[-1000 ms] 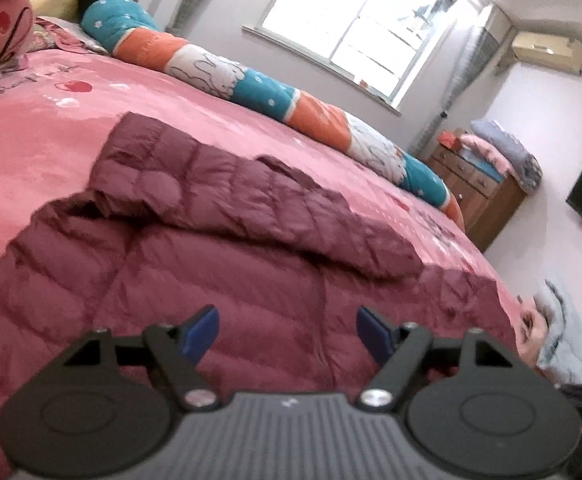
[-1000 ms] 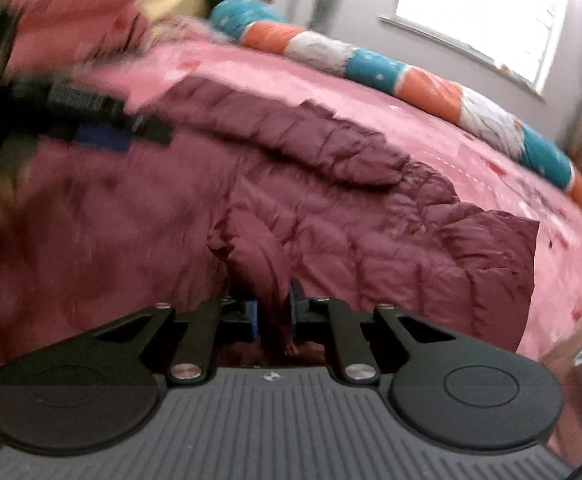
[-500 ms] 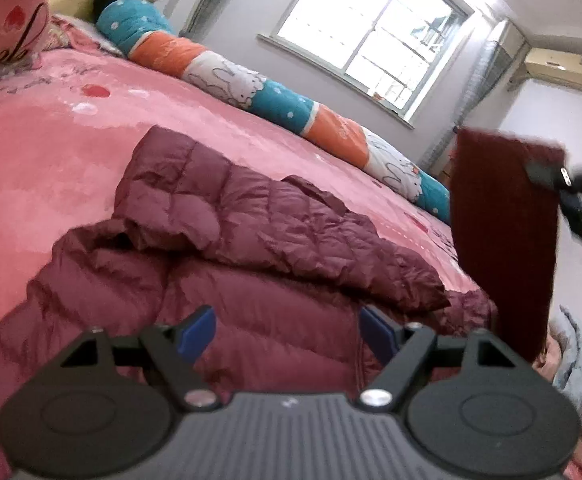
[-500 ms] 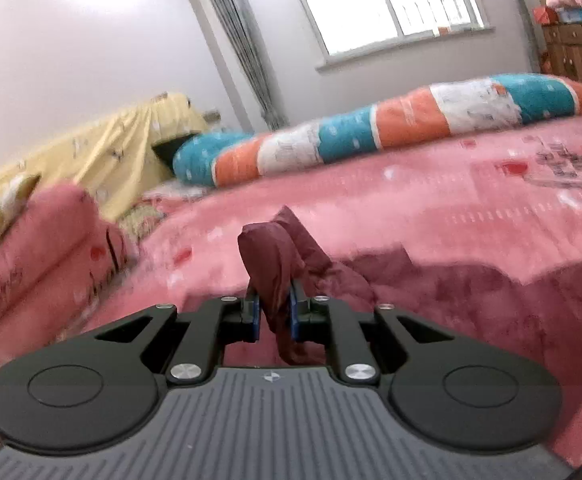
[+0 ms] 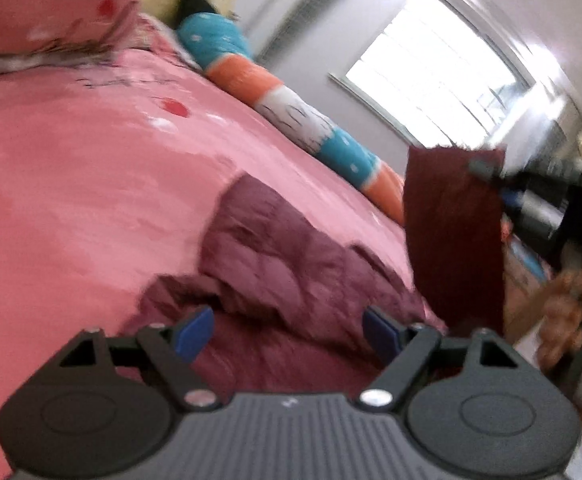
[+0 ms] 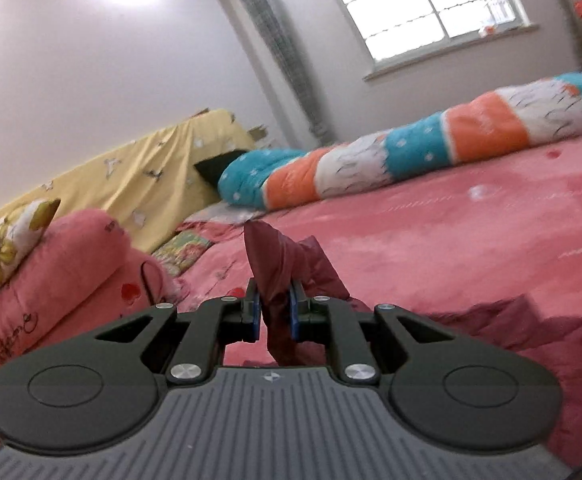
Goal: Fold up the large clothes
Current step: 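Lift the sleeve with the right tool and carry it across the jacket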
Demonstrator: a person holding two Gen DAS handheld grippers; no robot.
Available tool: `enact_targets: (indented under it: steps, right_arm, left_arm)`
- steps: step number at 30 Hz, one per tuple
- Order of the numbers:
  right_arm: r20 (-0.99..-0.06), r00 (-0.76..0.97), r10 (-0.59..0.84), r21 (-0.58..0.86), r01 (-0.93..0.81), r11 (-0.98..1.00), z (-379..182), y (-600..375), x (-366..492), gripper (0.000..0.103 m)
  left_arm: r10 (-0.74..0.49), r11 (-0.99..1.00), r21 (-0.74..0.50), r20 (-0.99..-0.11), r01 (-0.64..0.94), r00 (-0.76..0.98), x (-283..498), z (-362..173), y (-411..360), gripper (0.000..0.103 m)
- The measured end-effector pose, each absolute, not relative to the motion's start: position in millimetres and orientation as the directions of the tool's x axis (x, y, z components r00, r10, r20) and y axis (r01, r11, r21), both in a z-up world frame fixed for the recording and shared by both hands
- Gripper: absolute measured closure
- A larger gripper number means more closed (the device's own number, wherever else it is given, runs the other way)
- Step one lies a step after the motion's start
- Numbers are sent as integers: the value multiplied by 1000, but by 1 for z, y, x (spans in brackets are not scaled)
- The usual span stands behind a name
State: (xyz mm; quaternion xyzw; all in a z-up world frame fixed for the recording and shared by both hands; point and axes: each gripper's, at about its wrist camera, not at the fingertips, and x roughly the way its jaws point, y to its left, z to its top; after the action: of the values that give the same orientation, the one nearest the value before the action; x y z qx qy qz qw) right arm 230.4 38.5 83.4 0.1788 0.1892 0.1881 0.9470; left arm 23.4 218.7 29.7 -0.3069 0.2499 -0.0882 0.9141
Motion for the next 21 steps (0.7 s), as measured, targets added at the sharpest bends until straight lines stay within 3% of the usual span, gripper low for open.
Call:
enact_targets:
  steps: [12,19,21]
  right_arm:
    - [-461,740,490,428,-298,853,-12,99,262,87]
    - [-534,698,477,408,-281,869,-32,96,245,76]
    - [-537,693,480,404,-288,868,-32,95,242,62]
  left_arm:
    - [-260,738,-670,-398,-85,880,27,26,249,21]
    - [-253,740,-667,-399,-89,881,30,24,249,21]
    - [-249,743,-663,-399,-90,883,29,24,249,21]
